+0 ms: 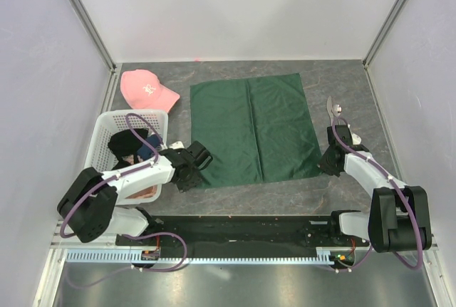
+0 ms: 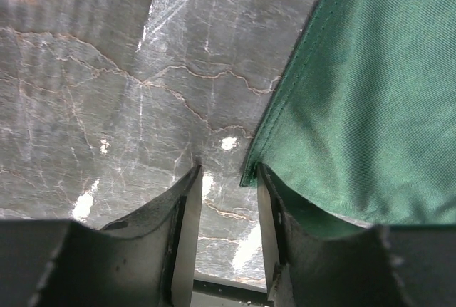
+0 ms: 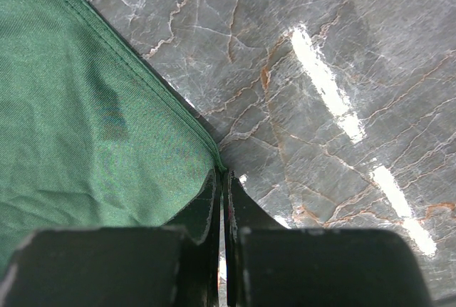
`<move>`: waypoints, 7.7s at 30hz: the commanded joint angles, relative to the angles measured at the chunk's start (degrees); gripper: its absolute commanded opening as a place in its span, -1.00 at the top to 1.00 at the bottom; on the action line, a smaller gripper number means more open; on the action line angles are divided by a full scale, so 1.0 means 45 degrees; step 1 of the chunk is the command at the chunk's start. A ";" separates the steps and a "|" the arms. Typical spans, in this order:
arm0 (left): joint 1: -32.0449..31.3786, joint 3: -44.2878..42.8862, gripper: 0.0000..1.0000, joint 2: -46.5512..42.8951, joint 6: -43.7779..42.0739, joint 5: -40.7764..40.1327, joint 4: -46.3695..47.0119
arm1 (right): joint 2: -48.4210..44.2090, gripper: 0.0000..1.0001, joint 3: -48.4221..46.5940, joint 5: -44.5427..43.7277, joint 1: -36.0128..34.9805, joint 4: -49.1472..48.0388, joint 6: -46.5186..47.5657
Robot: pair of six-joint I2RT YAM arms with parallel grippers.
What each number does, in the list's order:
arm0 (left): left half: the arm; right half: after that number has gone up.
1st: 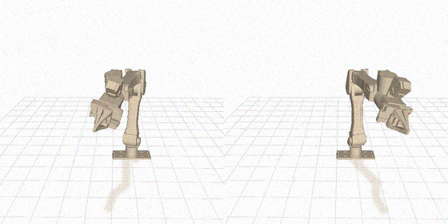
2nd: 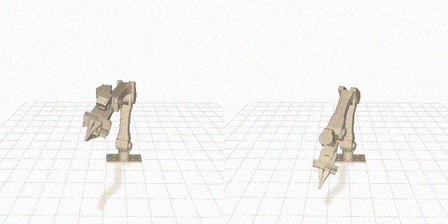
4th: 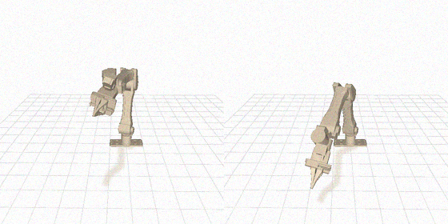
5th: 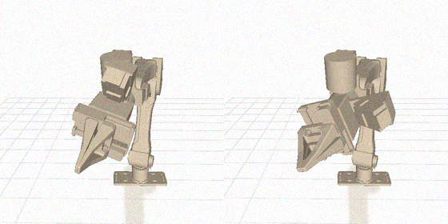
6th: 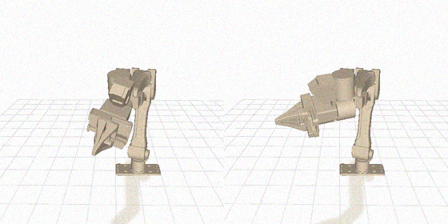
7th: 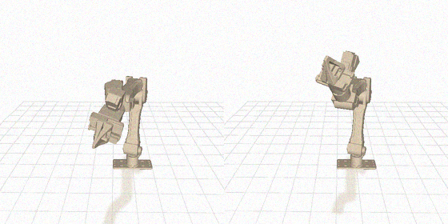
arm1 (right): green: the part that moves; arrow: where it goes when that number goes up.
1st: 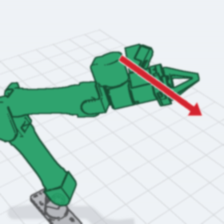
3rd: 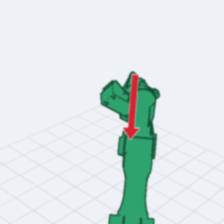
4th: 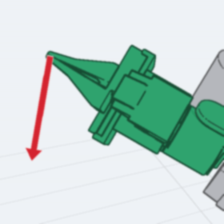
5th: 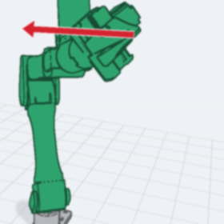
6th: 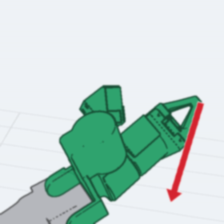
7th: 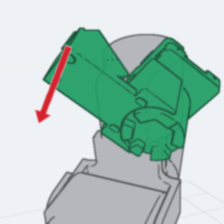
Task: Fold the napkin into a case and place the utensils inside
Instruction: Pick up the flattened napkin from the center of the board, then fold and flatten the napkin at the center of the board, then fold the rectangle-folded napkin at the center of the board.
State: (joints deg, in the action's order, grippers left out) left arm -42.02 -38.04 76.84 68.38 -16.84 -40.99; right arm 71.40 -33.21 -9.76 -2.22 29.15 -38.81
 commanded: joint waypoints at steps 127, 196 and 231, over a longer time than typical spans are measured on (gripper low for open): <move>0.5939 0.0739 0.96 -0.5220 -0.5196 0.6711 0.2041 | -0.3384 1.00 -0.2269 0.1661 0.0239 0.4869 0.0812; 0.4730 -0.2461 0.73 0.0009 -0.5604 0.7200 0.5864 | 0.1551 -0.08 -0.3555 0.2935 0.0239 -0.2082 0.2432; 0.1271 -0.6645 0.60 0.7321 -0.5899 0.6105 0.6706 | 0.2557 -0.22 -0.3167 0.0137 0.0278 -0.0756 0.3407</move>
State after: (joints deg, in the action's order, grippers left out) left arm -36.82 -68.20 112.09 42.61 12.80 -10.15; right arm 88.03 -46.19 -5.50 -1.21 19.14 -25.69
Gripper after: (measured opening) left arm 0.192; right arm 0.571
